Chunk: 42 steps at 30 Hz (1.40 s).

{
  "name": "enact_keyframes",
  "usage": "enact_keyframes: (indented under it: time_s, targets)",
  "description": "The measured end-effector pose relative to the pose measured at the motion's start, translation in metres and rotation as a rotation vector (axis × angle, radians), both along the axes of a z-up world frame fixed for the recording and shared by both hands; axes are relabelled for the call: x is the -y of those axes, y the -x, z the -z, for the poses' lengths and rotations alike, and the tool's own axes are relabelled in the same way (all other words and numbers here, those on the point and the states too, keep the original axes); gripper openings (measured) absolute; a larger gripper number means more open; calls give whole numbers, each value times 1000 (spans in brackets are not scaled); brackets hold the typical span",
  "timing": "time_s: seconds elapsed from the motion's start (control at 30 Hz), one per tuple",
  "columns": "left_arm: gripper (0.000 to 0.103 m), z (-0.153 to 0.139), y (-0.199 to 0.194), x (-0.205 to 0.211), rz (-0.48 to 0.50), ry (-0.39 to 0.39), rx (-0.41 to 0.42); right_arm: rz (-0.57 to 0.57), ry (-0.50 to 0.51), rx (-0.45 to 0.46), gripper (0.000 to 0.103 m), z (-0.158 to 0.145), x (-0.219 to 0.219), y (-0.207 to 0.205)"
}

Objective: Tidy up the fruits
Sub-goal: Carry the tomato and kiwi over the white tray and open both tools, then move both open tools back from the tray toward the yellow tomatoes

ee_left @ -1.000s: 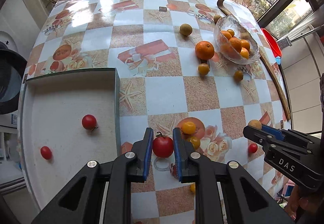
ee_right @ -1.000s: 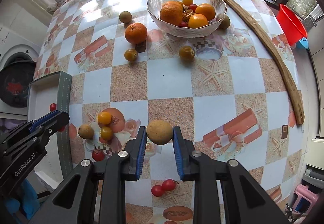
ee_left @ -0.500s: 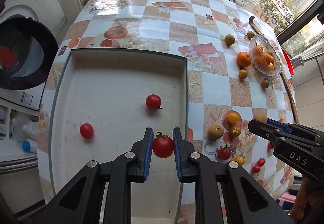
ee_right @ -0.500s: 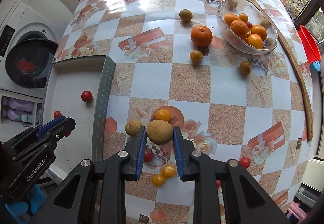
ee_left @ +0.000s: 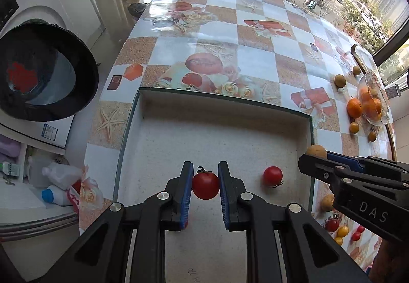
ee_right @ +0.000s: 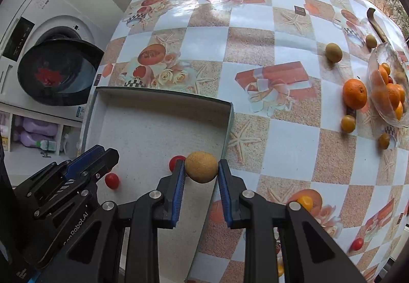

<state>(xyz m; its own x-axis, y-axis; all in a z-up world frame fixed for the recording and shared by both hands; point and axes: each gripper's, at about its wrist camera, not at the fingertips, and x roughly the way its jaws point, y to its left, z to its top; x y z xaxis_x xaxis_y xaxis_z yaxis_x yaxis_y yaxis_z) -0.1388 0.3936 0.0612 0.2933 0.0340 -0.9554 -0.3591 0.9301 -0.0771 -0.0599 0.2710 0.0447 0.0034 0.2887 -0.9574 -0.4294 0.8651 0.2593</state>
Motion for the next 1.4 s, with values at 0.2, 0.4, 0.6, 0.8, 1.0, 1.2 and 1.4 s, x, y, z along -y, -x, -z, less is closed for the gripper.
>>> enact_keyframes:
  time_s: [0.2, 0.4, 0.6, 0.8, 1.0, 1.2, 1.4]
  targets:
    - [21, 18, -8, -13, 1, -28, -28, 5, 22, -19, 28, 21, -17, -12]
    - [21, 35, -9, -16, 7, -39, -81, -24, 37, -17, 28, 31, -31, -14]
    - [71, 33, -4, -14, 9, -90, -64, -52, 60, -10, 29, 37, -38, -13]
    - [71, 30, -3, -14, 14, -92, -63, -70, 37, -18, 50, 37, -45, -13]
    - [71, 14, 3, -21, 1, -97, -41, -29, -53, -3, 81, 12, -38, -10]
    - [71, 0, 3, -8, 22, -114, -34, 24, -100, 25, 82, -18, -12, -9]
    - [71, -11, -1, 24, 85, -112, -29, 125, -60, 28, 82, -26, 48, -10]
